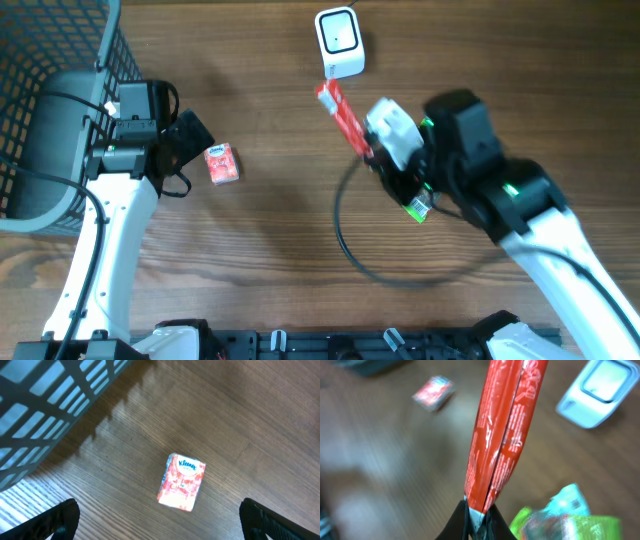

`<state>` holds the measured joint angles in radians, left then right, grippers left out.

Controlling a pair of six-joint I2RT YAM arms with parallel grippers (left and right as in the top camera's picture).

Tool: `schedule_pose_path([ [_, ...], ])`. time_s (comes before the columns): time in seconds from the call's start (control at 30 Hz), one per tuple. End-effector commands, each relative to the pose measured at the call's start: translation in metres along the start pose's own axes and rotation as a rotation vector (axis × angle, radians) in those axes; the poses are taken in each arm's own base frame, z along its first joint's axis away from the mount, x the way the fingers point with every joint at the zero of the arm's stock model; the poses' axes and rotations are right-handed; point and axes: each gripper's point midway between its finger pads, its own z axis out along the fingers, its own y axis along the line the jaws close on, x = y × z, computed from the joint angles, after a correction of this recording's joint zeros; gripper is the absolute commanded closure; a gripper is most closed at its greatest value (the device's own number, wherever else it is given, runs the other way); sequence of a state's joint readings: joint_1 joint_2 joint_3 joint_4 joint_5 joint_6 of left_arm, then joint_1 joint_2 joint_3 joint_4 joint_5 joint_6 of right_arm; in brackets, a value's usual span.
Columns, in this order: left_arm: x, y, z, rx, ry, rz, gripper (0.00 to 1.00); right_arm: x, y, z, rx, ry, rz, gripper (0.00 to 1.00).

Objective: Scan the item barcode

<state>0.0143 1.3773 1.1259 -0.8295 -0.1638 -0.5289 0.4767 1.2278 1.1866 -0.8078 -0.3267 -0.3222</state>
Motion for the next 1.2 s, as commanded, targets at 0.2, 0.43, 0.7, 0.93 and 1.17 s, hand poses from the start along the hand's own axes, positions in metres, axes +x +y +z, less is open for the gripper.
schedule_pose_path([
  [0.2,-0.003,0.001,0.000,-0.006,-0.010,0.006,0.00,0.014,0.108,-0.072,-0.496,-0.092,-0.184,0.96],
  [0.43,-0.003,0.001,0.000,-0.006,-0.010,0.006,0.00,0.017,0.064,-0.046,-0.281,0.046,-0.052,0.96],
  [0.7,-0.003,0.001,0.000,-0.006,-0.010,0.006,0.00,0.010,-0.087,0.005,0.432,0.258,0.336,0.96],
  [0.93,-0.003,0.001,0.000,-0.006,-0.010,0.006,0.00,-0.020,-0.157,0.019,0.698,0.577,0.204,0.96],
  [1.17,-0.003,0.001,0.000,-0.006,-0.010,0.006,0.00,-0.048,-0.165,0.127,0.834,0.716,-0.408,0.96],
])
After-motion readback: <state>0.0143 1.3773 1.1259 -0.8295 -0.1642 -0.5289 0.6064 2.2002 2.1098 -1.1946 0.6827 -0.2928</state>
